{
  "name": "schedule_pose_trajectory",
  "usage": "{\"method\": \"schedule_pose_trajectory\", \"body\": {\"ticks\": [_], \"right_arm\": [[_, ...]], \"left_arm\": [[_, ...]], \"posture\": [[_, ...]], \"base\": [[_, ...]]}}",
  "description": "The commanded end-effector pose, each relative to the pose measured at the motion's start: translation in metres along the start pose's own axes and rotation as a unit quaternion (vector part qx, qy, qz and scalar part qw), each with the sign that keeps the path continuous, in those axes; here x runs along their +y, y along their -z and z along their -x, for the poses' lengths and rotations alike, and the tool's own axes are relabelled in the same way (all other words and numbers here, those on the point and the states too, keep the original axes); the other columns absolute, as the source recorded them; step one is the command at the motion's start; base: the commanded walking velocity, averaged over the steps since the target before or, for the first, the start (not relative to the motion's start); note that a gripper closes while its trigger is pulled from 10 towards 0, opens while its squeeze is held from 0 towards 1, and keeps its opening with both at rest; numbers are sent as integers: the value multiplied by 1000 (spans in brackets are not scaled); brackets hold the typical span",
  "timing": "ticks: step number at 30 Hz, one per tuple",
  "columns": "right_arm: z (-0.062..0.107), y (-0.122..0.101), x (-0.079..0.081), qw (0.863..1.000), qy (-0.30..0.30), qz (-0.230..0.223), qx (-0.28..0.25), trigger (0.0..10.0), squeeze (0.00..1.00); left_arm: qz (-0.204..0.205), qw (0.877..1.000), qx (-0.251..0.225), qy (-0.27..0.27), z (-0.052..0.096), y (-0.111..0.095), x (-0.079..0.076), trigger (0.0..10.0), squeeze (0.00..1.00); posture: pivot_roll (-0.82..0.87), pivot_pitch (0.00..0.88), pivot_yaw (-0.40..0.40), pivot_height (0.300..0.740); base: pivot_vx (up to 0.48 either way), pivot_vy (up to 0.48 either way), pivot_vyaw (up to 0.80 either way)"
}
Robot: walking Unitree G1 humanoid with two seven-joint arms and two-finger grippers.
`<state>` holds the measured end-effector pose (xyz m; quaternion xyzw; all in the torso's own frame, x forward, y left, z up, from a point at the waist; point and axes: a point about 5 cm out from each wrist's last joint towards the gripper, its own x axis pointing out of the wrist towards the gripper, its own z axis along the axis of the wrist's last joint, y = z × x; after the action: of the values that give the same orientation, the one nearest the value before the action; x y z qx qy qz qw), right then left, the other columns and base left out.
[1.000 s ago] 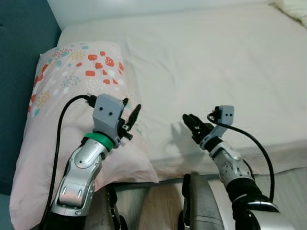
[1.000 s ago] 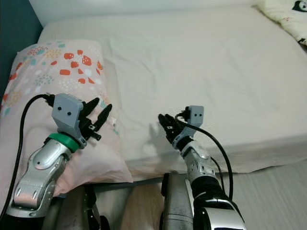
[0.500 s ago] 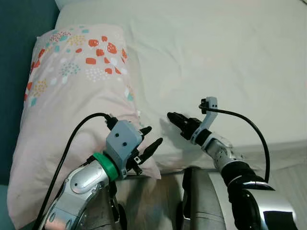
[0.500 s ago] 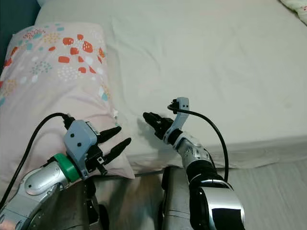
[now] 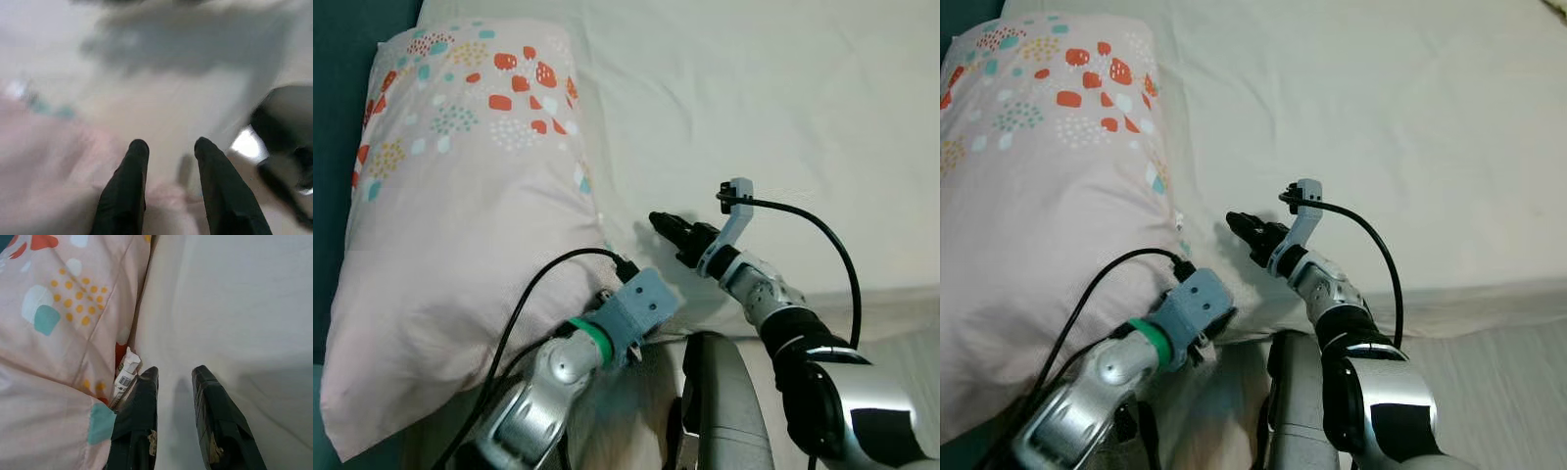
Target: Clean up the room
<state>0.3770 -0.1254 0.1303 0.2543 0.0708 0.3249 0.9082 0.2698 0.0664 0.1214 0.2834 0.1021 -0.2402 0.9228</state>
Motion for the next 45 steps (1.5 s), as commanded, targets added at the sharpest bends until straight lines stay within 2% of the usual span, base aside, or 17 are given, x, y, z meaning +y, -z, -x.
{"method": "schedule_pose_trajectory", "body": {"ticks": [1,2,4,6,8,11,14,15,17,20,23,28,31,35,41,44,45], "right_arm": [[6,10,-5,1000,5,-13,15,10000,0],[6,10,-5,1000,5,-13,15,10000,0],[6,12,-4,1000,1,-15,19,10000,0],[4,17,-1,999,-7,-15,29,10000,0],[4,17,-1,999,-7,-15,29,10000,0],[1,20,3,999,-20,-18,35,10000,0],[-7,21,13,998,-46,-31,39,10000,0],[-7,21,13,998,-46,-31,39,10000,0],[-18,19,27,995,-80,-51,38,10000,0],[-23,18,33,994,-90,-57,36,10000,0],[-37,16,50,990,-112,-85,31,10000,0],[-44,23,59,987,-103,-113,41,10000,0],[-47,34,64,988,-90,-110,54,10000,0],[-50,35,66,991,-71,-103,35,10000,0],[-50,16,68,994,-93,-57,-24,10000,0],[-36,4,59,994,-60,-46,-79,10000,0],[-29,4,56,994,-43,-48,-91,10000,400]], "left_arm": [[7,998,53,-44,6,24,19,10000,0],[7,998,53,-44,6,24,19,10000,0],[7,994,74,-83,20,36,48,10000,0],[-10,990,87,-111,43,44,76,10000,0],[-10,990,87,-111,43,44,76,10000,0],[-31,985,97,-140,65,46,98,10000,0],[-30,983,90,-159,77,40,107,10000,0],[-30,983,90,-159,77,40,107,10000,0],[-13,985,70,-155,78,30,101,10000,0],[-6,987,60,-150,77,25,97,10000,0],[4,990,38,-134,76,13,87,10000,0],[6,991,34,-130,80,9,85,10000,0],[8,991,35,-130,85,8,85,10000,0],[11,991,42,-127,87,10,83,10000,0],[15,992,42,-117,84,9,78,10000,0],[17,993,37,-113,79,6,76,10000,0],[17,993,36,-112,78,5,76,10000,0]], "posture": [[69,320,21,560],[69,320,21,560],[86,317,25,560],[103,316,29,560],[103,316,29,560],[131,320,28,560],[155,327,21,560],[155,327,21,560],[169,340,10,560],[171,345,7,560],[187,364,-1,560],[202,379,-3,560],[206,390,0,560],[202,396,0,560],[177,401,2,560],[151,395,-5,560],[151,395,-5,560]], "base": [[0,0,0],[0,0,0],[0,0,0],[0,0,0],[0,0,0],[0,0,0],[0,0,0],[0,0,0],[0,0,0],[0,0,0],[0,0,0],[0,0,0],[0,0,0],[0,0,0],[0,0,0],[0,0,0],[0,0,0]]}}
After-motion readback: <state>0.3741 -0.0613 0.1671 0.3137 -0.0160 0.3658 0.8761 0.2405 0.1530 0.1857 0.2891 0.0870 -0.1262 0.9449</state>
